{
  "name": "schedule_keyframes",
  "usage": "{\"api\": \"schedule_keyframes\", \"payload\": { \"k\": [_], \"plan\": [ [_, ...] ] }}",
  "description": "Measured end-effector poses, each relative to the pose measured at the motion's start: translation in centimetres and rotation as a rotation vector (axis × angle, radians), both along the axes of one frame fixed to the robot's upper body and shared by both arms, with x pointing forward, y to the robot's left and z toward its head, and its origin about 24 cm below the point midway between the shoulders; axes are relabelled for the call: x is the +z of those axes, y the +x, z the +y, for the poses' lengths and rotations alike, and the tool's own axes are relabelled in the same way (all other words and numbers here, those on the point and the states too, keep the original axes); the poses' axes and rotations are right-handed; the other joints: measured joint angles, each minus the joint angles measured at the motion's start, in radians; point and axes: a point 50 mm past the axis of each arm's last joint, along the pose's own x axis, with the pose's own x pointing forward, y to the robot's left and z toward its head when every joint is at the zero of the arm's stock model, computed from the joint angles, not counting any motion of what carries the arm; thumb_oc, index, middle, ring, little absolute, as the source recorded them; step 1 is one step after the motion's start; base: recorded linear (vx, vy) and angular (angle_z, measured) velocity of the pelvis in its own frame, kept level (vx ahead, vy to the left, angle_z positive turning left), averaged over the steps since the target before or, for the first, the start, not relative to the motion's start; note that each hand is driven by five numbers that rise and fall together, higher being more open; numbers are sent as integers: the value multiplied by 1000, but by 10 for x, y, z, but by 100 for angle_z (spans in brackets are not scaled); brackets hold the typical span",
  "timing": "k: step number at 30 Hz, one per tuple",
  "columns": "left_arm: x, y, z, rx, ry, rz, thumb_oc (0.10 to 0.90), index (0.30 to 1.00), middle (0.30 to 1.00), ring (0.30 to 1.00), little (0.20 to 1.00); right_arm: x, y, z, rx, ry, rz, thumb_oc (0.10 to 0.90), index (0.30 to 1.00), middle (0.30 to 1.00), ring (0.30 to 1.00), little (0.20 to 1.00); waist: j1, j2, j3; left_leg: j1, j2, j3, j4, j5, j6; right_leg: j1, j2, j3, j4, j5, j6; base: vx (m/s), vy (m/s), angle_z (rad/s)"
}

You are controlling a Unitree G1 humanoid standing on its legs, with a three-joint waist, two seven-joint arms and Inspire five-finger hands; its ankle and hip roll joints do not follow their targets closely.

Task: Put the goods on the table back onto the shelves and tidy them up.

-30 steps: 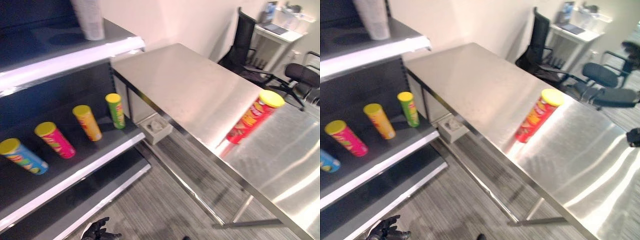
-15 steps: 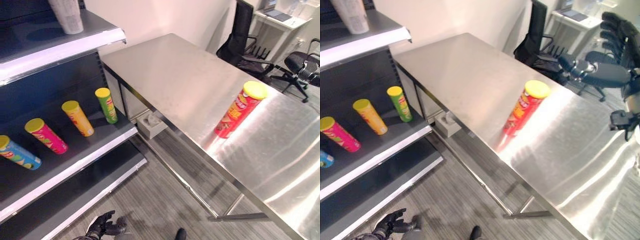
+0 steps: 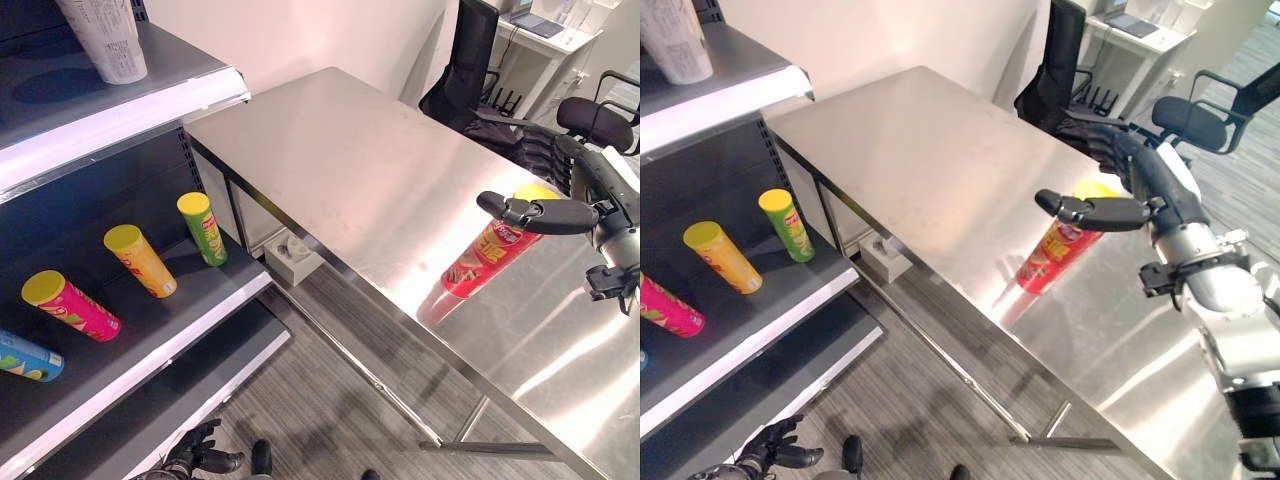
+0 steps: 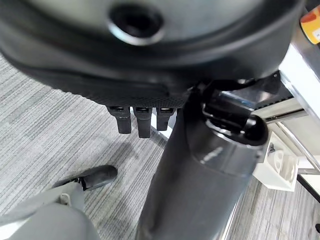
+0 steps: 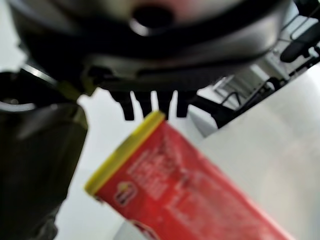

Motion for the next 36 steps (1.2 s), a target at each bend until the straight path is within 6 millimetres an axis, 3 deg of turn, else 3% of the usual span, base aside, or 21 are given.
{"api": "schedule_keyframes", "payload": {
  "k": [8, 22, 26, 34, 35, 36],
  "plan": [
    [-6, -18, -2, 7, -7, 46, 800, 900, 900, 900, 900, -18, -6, -5, 1, -8, 91, 800, 900, 900, 900, 900, -27, 1, -1, 5, 8, 17, -1, -8, 0, -5, 4, 25, -1, -5, 2, 31, 19, -6],
    [-5, -16, -3, -19, 5, 45, 800, 900, 900, 900, 900, -25, -9, -8, -2, -7, 129, 800, 900, 900, 900, 900, -23, 8, -5, 12, 10, 17, 0, -2, -4, 2, 7, 22, 0, -4, 1, 0, 0, 0],
    [-7, -18, -5, -15, 0, 53, 800, 900, 900, 900, 900, -41, -7, -2, 1, 28, 145, 800, 900, 900, 900, 900, -20, 15, -18, 9, 9, 8, 0, -1, -4, 3, 8, 17, 0, -4, 1, 7, -1, 4],
    [-7, -18, -5, -15, -1, 51, 800, 900, 900, 900, 900, -48, -6, 0, 1, 22, 173, 800, 900, 900, 900, 900, 0, 16, -18, 8, 9, -3, 0, 2, -8, 6, 10, 10, 0, -4, 1, 1, -1, 1],
    [-7, -18, -5, -15, -1, 51, 800, 900, 900, 900, 900, -49, -6, 0, 1, 25, 173, 659, 688, 688, 688, 688, 3, 16, -18, 8, 10, -3, 0, 2, -8, 7, 10, 9, 0, -4, 1, 0, 3, 4],
    [-7, -18, -5, -15, -1, 51, 800, 900, 900, 900, 900, -50, -6, 0, 1, 23, 174, 414, 321, 321, 321, 321, 4, 16, -18, 8, 9, -4, 0, 2, -8, 8, 10, 7, 0, -4, 1, 2, 9, 9]
  ]
}}
